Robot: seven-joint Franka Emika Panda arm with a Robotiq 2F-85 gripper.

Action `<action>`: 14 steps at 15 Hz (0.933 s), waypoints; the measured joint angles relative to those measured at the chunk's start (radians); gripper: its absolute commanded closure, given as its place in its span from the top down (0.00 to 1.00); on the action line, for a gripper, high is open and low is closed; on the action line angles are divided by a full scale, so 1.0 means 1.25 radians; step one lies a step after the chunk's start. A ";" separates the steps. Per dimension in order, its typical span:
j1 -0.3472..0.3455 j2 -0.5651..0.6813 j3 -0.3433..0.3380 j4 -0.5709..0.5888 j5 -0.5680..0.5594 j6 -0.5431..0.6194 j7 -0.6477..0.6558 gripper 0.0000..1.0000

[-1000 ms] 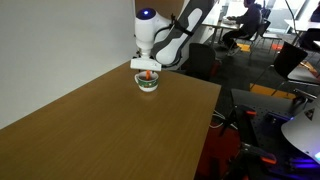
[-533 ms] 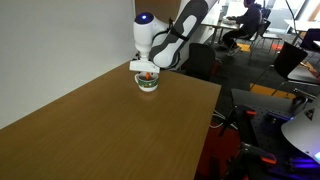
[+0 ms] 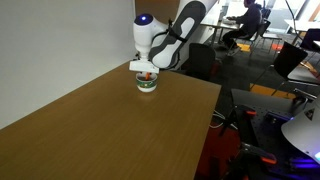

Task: Pick up the orange marker from the mug and put it on the table.

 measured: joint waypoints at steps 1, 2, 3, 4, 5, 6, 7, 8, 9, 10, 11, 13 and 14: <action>0.001 0.001 -0.001 0.001 0.001 0.000 0.000 0.52; 0.001 0.002 -0.002 0.003 0.002 0.000 0.000 0.50; 0.002 0.003 -0.003 0.004 0.002 0.000 0.000 0.50; 0.002 0.003 -0.003 0.004 0.002 0.000 0.000 0.47; 0.003 0.004 -0.004 0.004 0.002 0.000 0.000 0.48; 0.004 0.004 -0.005 0.004 0.002 0.000 0.000 0.47; 0.007 0.004 -0.006 0.004 0.002 0.000 0.000 0.47; 0.009 0.005 -0.009 0.004 0.002 0.000 0.000 0.45; 0.013 0.006 -0.012 0.004 0.002 0.000 0.000 0.45; 0.017 0.007 -0.016 0.004 0.002 0.000 0.000 0.44; 0.021 0.009 -0.019 0.004 0.002 0.000 0.000 0.42; 0.032 0.012 -0.027 0.003 0.002 0.000 0.000 0.39; 0.037 0.013 -0.030 0.003 0.002 0.000 0.000 0.36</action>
